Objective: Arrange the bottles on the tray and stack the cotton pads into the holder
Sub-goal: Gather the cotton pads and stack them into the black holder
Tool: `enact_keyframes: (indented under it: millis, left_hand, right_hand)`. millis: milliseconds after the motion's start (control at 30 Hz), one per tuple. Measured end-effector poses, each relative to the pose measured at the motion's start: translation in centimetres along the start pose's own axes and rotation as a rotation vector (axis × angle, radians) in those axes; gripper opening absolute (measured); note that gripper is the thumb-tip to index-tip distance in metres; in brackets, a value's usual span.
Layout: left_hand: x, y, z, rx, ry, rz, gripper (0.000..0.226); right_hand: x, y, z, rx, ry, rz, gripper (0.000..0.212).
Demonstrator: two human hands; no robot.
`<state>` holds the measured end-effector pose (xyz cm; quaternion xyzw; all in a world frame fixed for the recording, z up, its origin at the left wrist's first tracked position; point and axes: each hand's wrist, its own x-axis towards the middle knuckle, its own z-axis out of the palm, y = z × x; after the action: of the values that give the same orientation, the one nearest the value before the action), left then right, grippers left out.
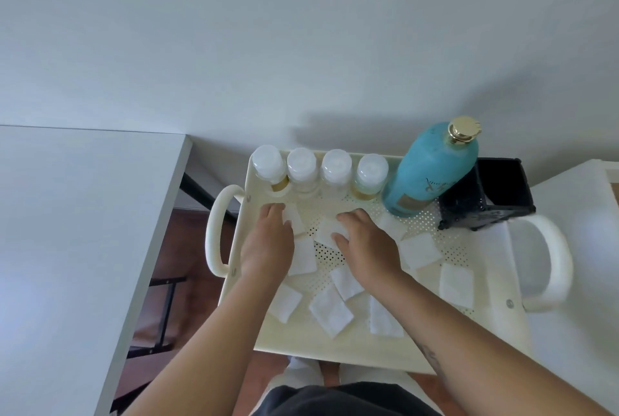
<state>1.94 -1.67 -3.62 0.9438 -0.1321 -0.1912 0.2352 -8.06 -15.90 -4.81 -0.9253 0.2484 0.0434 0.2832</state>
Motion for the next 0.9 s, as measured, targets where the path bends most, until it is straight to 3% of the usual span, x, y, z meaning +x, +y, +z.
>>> enact_keyframes:
  millis: [367,500,700,800,900]
  left_hand:
    - [2.0,0.5,-0.5,0.204,-0.088,-0.038,0.03]
    - [2.5,0.7,-0.8,0.156,-0.13,-0.052,0.032]
    - [2.7,0.6,-1.0,0.081,-0.165,-0.051,0.023]
    - [2.1,0.1,-1.3,-0.055,-0.136,-0.032,0.004]
    - [0.9,-0.2,-2.1,-0.264,-0.08,0.021,0.015]
  right_hand:
    - [1.1,-0.6,0.4,-0.008,-0.098,0.115,0.021]
    - [1.0,-0.5,0.3,0.097,-0.107,0.149,0.005]
    - [-0.3,-0.1,-0.3,0.365,-0.034,0.221,0.009]
    - [-1.2,-0.4,-1.1,0.536,0.024,0.267,0.013]
    - [-2.2,-0.8,-2.4,0.658,0.105,0.322,0.013]
